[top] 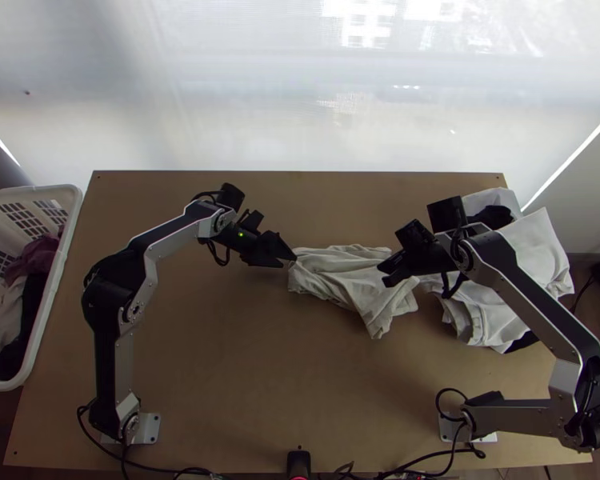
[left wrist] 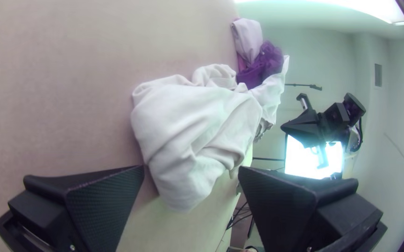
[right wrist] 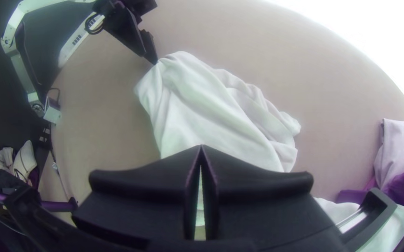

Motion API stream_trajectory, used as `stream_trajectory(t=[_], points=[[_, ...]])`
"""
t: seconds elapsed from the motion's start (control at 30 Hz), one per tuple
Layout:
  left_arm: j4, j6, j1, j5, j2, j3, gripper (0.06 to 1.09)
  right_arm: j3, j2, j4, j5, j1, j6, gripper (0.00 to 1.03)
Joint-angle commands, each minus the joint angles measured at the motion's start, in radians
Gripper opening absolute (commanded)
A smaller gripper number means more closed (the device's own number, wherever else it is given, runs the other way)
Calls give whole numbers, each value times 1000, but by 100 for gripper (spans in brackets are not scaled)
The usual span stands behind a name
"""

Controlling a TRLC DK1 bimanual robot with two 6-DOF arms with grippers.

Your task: Fold the t-shirt

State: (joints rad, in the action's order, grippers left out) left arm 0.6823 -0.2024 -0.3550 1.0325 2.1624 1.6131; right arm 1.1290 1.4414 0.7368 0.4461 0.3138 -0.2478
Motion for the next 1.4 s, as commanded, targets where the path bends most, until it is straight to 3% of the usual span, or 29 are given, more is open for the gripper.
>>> stream_trajectory(t=[0.0, 0.73, 0.9, 1.03, 1.13, 1.37], points=[[-9, -23, -30, 8, 14, 34, 104, 0, -4, -4, -1, 4, 4, 3], [-43, -9, -81, -8, 73, 27, 102, -15, -35, -4, -1, -7, 4, 3], [-43, -31, -124, -8, 70, 19, 68, -31, -45, -4, -1, -7, 1, 3], [-63, -42, -141, -6, 79, -1, 33, -35, -53, -4, -1, -12, -1, 3], [-69, -63, -160, 1, 80, -13, 12, -44, -59, -4, -1, -13, -2, 3], [-102, -146, -251, 26, -18, -139, 10, -77, -72, -4, -1, -10, -5, 3]])
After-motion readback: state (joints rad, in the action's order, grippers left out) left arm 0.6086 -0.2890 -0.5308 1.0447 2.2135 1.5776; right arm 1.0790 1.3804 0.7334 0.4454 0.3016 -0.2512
